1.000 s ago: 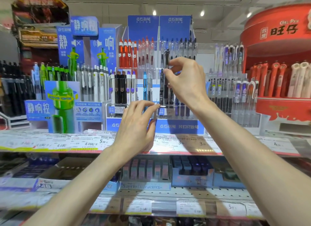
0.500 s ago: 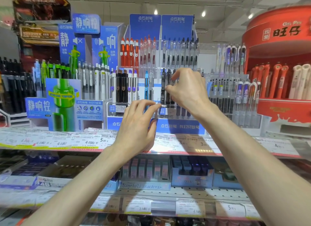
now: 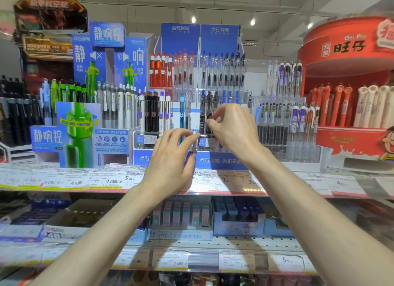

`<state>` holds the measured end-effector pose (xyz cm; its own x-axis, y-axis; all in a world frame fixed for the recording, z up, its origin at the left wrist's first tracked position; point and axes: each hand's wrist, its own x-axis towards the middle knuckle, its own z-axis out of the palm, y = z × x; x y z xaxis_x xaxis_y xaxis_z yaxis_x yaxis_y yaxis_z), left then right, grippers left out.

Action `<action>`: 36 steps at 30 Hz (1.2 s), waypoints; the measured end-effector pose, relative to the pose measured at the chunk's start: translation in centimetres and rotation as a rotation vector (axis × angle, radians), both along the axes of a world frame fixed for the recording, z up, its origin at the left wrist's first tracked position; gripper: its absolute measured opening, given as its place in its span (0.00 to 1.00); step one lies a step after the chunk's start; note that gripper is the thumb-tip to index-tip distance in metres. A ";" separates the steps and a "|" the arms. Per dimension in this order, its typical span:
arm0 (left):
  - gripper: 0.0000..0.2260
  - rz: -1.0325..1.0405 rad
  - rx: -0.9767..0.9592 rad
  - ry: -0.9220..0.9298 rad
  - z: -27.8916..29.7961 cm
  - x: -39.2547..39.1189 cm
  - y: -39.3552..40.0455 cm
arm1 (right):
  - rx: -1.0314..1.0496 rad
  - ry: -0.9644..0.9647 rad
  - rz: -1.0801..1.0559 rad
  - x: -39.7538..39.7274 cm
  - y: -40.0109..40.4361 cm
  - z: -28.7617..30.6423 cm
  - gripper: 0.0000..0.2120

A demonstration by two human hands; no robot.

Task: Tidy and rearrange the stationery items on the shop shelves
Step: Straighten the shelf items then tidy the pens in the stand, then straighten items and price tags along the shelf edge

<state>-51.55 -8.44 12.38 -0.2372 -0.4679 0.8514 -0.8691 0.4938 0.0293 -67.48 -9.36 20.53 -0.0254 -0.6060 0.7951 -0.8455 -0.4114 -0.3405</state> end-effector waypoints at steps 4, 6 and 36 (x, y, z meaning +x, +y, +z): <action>0.20 -0.091 0.042 0.046 -0.7 0.4 0.4 | -0.001 0.023 0.114 -0.8 1.7 -1.5 0.16; 0.20 -0.128 0.046 0.081 -1.3 0.4 0.8 | 0.003 0.027 0.163 -1.5 2.7 -2.5 0.19; 0.13 -0.185 0.444 0.444 -20.9 -22.4 6.9 | 0.230 -0.180 -0.089 -32.9 9.5 -29.0 0.16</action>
